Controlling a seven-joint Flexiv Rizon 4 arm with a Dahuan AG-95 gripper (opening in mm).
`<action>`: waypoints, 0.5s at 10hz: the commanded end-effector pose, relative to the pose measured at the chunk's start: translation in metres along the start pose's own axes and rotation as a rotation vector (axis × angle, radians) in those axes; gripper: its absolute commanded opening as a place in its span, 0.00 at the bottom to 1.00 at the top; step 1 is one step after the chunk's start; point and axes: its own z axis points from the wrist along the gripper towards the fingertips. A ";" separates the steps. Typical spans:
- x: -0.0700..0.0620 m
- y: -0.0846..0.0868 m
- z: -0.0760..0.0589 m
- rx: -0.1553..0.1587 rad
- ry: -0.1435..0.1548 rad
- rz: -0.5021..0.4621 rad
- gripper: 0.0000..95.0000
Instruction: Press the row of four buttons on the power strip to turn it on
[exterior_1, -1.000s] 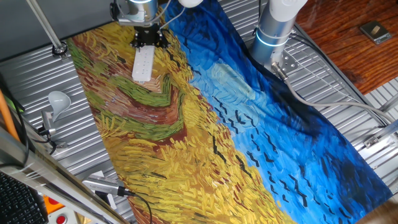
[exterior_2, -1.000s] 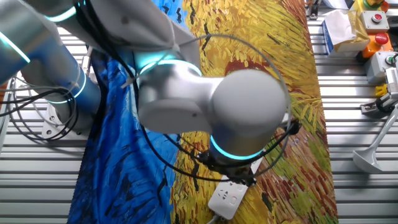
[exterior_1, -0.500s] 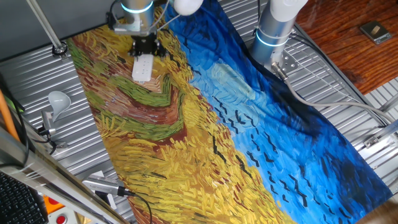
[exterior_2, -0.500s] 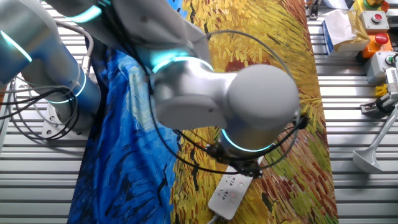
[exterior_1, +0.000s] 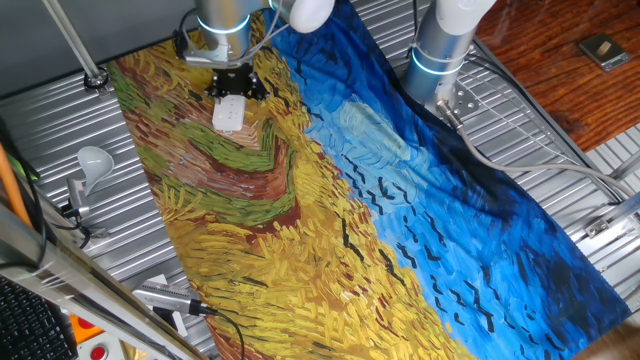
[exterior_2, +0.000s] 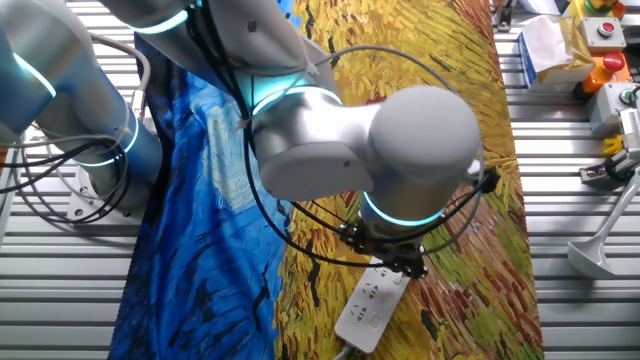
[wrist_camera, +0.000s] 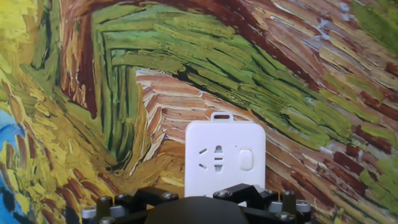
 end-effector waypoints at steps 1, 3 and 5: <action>0.003 0.002 -0.002 0.001 0.007 -0.004 1.00; 0.006 0.004 -0.002 0.002 0.008 -0.004 1.00; 0.009 0.004 -0.001 0.003 0.006 -0.003 1.00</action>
